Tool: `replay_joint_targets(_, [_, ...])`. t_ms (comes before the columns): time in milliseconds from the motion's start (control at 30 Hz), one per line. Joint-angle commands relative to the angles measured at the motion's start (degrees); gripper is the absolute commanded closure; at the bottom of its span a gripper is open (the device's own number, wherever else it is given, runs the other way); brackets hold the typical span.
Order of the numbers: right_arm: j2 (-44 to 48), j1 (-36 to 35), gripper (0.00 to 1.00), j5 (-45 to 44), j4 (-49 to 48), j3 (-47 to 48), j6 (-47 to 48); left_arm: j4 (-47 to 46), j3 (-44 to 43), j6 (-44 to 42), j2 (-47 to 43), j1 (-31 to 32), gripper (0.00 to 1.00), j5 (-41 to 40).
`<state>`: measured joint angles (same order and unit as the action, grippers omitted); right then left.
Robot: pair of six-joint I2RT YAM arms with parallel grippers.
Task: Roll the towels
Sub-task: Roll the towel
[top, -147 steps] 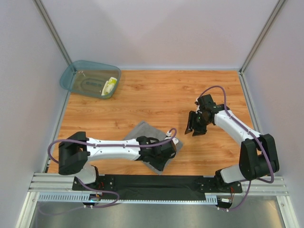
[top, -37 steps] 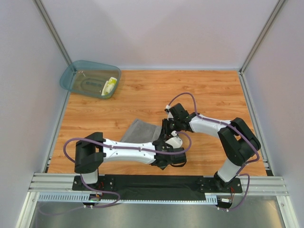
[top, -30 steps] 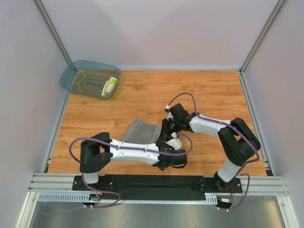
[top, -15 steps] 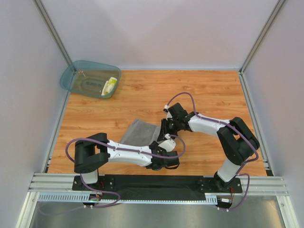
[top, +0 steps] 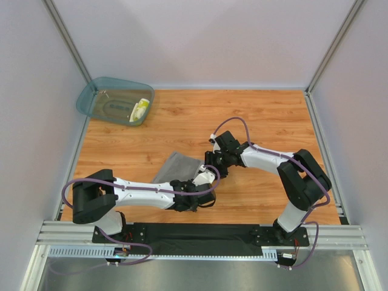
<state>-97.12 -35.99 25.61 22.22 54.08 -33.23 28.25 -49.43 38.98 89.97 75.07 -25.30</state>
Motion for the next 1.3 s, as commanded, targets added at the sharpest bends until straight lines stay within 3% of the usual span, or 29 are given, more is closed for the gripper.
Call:
replay_joint_targets(0, [1.05,2.49,0.52,-3.81,8.1,1.19,4.31,-3.8,3.37,1.36,-1.19,-1.5,0.78,10.35])
replay_joint_targets(267, [1.59,10.13,0.46,-4.77,12.85,2.95,8.0,-10.14,7.42,2.41,-8.84,-5.63,0.82,20.02])
replay_joint_targets(500, [0.79,15.94,0.35,-7.49,16.71,6.91,10.2,-11.37,8.47,1.71,-11.75,-6.25,0.83,23.36])
replay_joint_targets(767, [3.76,18.94,0.34,-13.2,21.46,10.34,10.74,-18.48,12.78,4.43,-14.83,-12.31,0.83,34.16])
replay_joint_targets(933, [13.16,18.85,0.34,-10.24,17.08,5.34,8.81,-25.42,16.99,9.17,-14.22,-18.88,0.83,44.34])
replay_joint_targets(1067, [20.38,18.41,0.34,0.46,9.62,-1.95,6.61,-32.54,19.11,12.17,-11.76,-23.82,0.83,50.86])
replay_joint_targets(1267, [27.69,13.23,0.26,5.86,-1.38,-12.15,2.39,-38.0,19.9,15.95,-5.7,-30.06,0.83,60.01])
